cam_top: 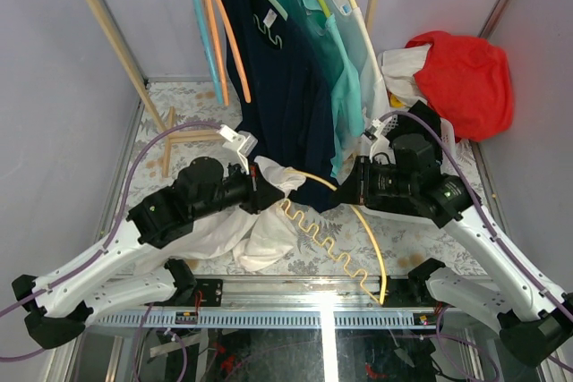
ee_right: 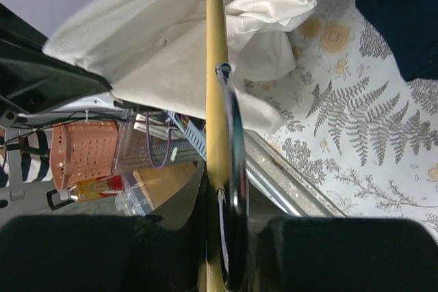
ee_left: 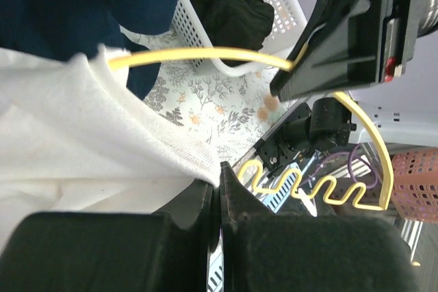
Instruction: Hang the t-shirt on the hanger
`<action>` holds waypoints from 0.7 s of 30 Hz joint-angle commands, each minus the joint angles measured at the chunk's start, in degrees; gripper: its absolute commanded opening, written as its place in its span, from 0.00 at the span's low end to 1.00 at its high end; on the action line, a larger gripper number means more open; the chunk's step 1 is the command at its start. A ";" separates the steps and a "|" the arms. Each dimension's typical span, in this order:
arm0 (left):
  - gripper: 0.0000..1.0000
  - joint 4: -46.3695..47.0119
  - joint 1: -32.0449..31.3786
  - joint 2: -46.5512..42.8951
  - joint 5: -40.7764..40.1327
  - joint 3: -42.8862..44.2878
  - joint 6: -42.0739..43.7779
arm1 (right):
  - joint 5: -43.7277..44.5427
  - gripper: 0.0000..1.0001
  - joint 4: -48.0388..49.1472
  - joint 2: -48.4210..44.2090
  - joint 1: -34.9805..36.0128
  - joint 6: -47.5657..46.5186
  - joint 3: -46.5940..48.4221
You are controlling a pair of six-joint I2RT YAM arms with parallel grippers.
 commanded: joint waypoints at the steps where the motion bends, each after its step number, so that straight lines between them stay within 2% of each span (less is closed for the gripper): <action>1: 0.00 0.80 -0.33 -1.83 4.99 0.12 -0.49 | 6.03 0.00 5.06 -0.57 0.38 -0.17 5.76; 8: 0.00 -1.16 -0.35 -2.28 4.60 -2.88 -1.26 | 10.71 0.00 0.64 -2.27 0.33 -4.25 11.58; 12: 0.00 -1.15 -0.36 -3.44 3.70 -3.26 -1.95 | 11.26 0.00 1.12 -3.45 0.33 -4.63 11.56; 15: 0.00 -0.46 -0.35 -3.12 3.52 -2.40 -2.11 | 9.90 0.00 4.06 -4.87 0.34 -3.43 8.50; 21: 0.00 1.97 -0.44 -2.98 2.78 -0.81 -2.76 | 5.62 0.00 17.38 -10.38 0.33 1.67 -4.61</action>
